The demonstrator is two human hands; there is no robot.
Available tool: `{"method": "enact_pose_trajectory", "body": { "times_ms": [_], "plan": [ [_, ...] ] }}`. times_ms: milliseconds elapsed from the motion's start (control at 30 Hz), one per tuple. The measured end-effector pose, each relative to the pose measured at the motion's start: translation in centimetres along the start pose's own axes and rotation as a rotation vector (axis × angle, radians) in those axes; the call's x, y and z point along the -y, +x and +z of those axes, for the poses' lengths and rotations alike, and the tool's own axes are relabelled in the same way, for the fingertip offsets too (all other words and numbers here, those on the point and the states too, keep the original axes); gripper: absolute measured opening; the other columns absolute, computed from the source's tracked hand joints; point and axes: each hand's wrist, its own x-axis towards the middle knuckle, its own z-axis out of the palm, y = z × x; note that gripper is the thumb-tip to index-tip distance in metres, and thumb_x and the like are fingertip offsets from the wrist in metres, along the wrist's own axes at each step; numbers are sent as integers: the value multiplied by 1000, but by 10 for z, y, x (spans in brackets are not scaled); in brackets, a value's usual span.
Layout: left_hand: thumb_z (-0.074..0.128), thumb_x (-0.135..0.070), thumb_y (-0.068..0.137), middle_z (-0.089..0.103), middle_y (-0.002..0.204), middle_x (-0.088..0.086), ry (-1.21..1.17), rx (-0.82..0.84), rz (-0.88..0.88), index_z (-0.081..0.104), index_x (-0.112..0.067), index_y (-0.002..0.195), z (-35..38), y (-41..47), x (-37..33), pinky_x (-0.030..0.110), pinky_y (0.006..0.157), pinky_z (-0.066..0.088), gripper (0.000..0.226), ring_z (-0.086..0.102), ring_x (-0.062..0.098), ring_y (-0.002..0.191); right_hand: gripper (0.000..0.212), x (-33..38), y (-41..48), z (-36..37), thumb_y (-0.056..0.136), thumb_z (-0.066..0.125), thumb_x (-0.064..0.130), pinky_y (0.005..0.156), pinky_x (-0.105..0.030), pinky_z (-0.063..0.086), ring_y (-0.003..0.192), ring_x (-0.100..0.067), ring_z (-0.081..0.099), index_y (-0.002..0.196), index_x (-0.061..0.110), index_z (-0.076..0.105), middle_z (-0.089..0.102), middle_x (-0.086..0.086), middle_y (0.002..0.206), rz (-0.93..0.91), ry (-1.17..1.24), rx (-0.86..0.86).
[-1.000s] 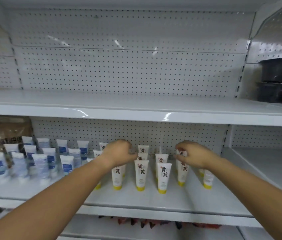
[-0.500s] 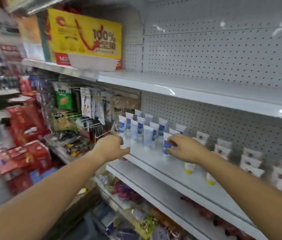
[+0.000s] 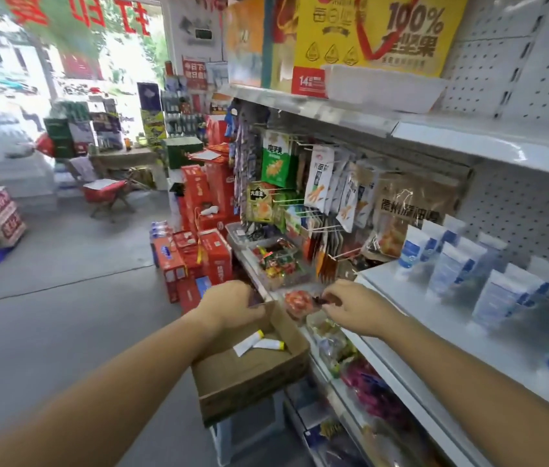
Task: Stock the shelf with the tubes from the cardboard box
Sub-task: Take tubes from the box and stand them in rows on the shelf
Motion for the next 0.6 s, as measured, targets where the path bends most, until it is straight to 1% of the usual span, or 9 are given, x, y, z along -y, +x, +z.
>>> {"method": "enact_pose_trajectory", "body": {
  "times_ms": [67,100,167,233,267,333,433,533,600],
  "plan": [
    [46,-64,82,61,81,-4,6,4,-40,60,-20,77,11,9,19,36,69,54,46,58,18,73,27,6,28,22,91,50,40,83,-39,52,93,-16,57,105,22,62,56,3,103,-27,29,30],
    [44,-64,80,62,82,-3,11,5,-59,61,-19,78,19,14,29,37,70,54,48,59,18,74,26,7,43,33,91,50,41,82,-39,52,92,-15,57,103,22,61,55,4,101,-46,25,54],
    [44,-65,80,65,84,1,-6,35,-100,66,-16,82,38,27,45,39,73,56,54,63,22,78,21,8,73,56,91,50,43,74,-34,51,87,-13,55,97,24,57,53,6,97,-77,23,108],
    [46,-67,80,67,87,3,-57,61,-150,67,-14,86,58,42,59,40,74,57,58,65,23,81,12,9,103,78,92,51,41,64,-28,45,83,-11,53,94,29,54,50,10,91,-116,33,164],
    [48,-69,80,67,88,2,-71,67,-163,67,-15,87,68,50,65,39,75,57,57,65,23,82,13,8,117,89,92,51,41,65,-28,46,85,-12,54,97,30,55,51,10,93,-131,43,185],
    [54,-66,79,67,91,0,-80,84,-180,66,-17,88,89,70,74,37,76,56,51,65,22,86,27,0,148,111,91,50,41,78,-34,52,95,-14,57,111,26,60,55,7,104,-155,47,215],
    [59,-58,82,68,97,0,-90,122,-195,65,-20,94,117,104,88,32,73,53,40,65,22,90,37,-17,195,139,92,50,39,86,-34,52,105,-16,57,123,22,60,58,2,117,-184,56,253],
    [60,-51,85,67,109,1,-114,148,-210,63,-22,112,135,140,99,32,77,52,40,64,23,98,40,-34,237,159,92,51,38,91,-35,50,109,-16,57,127,21,60,59,2,124,-180,85,257],
    [60,-48,86,66,113,2,-108,154,-217,61,-21,119,146,162,104,32,79,52,42,64,25,102,40,-44,260,172,91,53,36,93,-35,49,112,-17,56,127,19,60,58,1,126,-187,101,274]
  ]
}}
